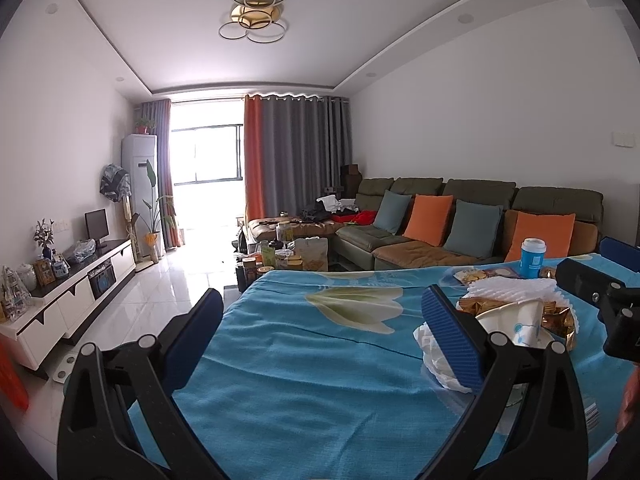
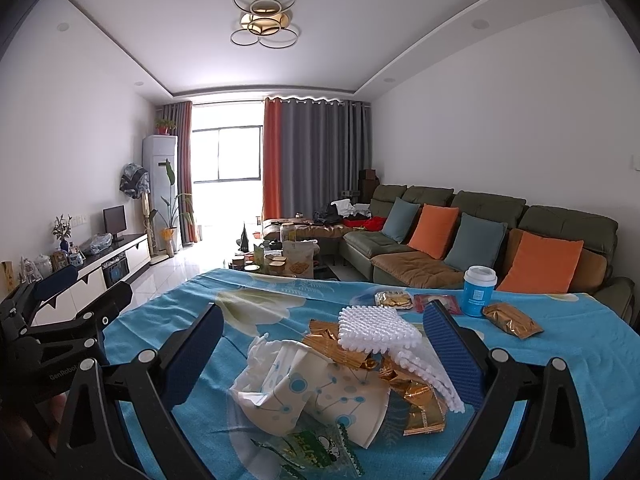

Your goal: Collect trash

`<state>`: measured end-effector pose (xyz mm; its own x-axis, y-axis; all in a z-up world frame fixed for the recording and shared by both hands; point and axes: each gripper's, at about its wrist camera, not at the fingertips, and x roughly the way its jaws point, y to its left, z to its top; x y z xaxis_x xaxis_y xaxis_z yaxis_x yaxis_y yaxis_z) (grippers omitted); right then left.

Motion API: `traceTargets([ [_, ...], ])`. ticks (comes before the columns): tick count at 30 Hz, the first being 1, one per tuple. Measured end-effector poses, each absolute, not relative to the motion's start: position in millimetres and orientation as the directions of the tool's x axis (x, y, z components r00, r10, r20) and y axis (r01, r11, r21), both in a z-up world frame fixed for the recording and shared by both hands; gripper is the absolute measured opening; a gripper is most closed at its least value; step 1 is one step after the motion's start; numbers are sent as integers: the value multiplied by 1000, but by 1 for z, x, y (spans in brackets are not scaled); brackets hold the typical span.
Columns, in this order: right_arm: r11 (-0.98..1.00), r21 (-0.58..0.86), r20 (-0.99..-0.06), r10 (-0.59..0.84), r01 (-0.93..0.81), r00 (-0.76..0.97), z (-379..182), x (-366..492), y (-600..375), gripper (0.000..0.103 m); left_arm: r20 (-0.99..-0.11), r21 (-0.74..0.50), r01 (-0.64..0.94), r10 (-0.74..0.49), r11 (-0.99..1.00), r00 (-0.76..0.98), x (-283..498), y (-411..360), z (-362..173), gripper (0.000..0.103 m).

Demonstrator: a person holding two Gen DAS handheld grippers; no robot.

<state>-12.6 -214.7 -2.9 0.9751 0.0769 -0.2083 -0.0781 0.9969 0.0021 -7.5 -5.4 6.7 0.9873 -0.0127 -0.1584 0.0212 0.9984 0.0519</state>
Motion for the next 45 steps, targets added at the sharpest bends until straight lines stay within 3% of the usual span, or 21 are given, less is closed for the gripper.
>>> traceTargets([
  [45, 997, 26, -211, 81, -77, 974, -3, -13, -220, 96, -181, 42, 61, -52, 997, 982, -8, -6, 5, 98],
])
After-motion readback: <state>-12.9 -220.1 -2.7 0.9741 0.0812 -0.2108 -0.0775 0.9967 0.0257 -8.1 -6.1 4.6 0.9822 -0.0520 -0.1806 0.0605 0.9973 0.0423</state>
